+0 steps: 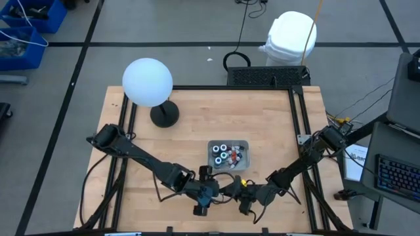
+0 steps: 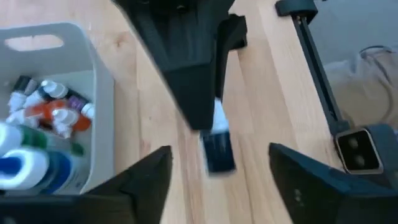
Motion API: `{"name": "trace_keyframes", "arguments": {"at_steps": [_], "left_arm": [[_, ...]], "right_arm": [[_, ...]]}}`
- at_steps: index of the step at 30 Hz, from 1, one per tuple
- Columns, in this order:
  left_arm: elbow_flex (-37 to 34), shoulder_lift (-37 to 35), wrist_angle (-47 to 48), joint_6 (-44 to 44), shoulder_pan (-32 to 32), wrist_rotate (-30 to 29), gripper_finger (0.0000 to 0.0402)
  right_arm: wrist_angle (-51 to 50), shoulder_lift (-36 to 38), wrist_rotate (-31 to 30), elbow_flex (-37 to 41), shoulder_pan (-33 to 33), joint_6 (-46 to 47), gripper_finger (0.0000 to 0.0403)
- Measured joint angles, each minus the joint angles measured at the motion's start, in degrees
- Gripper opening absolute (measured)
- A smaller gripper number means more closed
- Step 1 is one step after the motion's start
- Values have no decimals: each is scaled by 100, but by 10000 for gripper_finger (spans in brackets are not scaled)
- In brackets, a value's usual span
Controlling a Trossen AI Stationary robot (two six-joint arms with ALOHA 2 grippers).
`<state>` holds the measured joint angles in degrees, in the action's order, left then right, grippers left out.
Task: Pick & Place food coloring
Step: Put the small dark purple food coloring bottle into the gray bin
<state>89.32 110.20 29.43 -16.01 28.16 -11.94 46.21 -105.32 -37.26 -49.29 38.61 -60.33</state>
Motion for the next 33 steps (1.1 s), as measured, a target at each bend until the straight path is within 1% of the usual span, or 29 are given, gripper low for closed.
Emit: {"name": "trace_keyframes", "arguments": {"at_steps": [2,4,5,7,9,12,14,19,21,23,25,27,28,30,32,33], "left_arm": [[2,-161,450,-218,15,-98,289],[2,-309,1022,-568,89,-413,306],[2,-360,1267,-743,153,-685,312],[0,-465,1722,-1025,349,-1310,314],[-93,-568,1939,-1365,610,-1872,307],[-436,-649,1977,-1949,956,-2345,282],[-769,-656,1900,-2239,1104,-2454,257],[-1871,-665,1040,-2567,1287,-2485,164],[-2328,-665,403,-2555,1267,-2412,123],[-2723,-663,-195,-2380,1228,-2367,83],[-3024,-663,-661,-2202,1184,-2248,46],[-3233,-663,-972,-2058,1134,-2125,15],[-3316,-663,-1061,-2025,1112,-2102,8],[-3440,-659,-1200,-1987,1074,-2099,11],[-3542,-659,-1381,-1897,1034,-2095,21],[-3581,-656,-1443,-1854,1030,-2100,25]], "right_arm": [[-119,4,-3,0,0,80,47],[-438,75,-42,2,2,203,47],[-598,129,-127,2,2,289,47],[-1026,294,-481,2,3,481,47],[-1579,520,-882,2,43,756,46],[-2395,987,-1284,2,138,1277,46],[-2829,1336,-1376,2,181,1554,46],[-3539,2316,-1344,0,-17,1634,46],[-4228,2665,-1015,-148,-243,1920,46],[-5401,2852,-449,-533,-569,2509,46],[-6702,2801,49,-1076,-944,3125,46],[-7843,2553,400,-1623,-1291,3521,46],[-8335,2398,600,-1868,-1431,3642,46],[-9062,2082,1130,-2301,-1703,3829,46],[-9418,1818,1767,-2556,-1941,3949,46],[-9456,1703,1933,-2590,-2037,3975,46]]}}
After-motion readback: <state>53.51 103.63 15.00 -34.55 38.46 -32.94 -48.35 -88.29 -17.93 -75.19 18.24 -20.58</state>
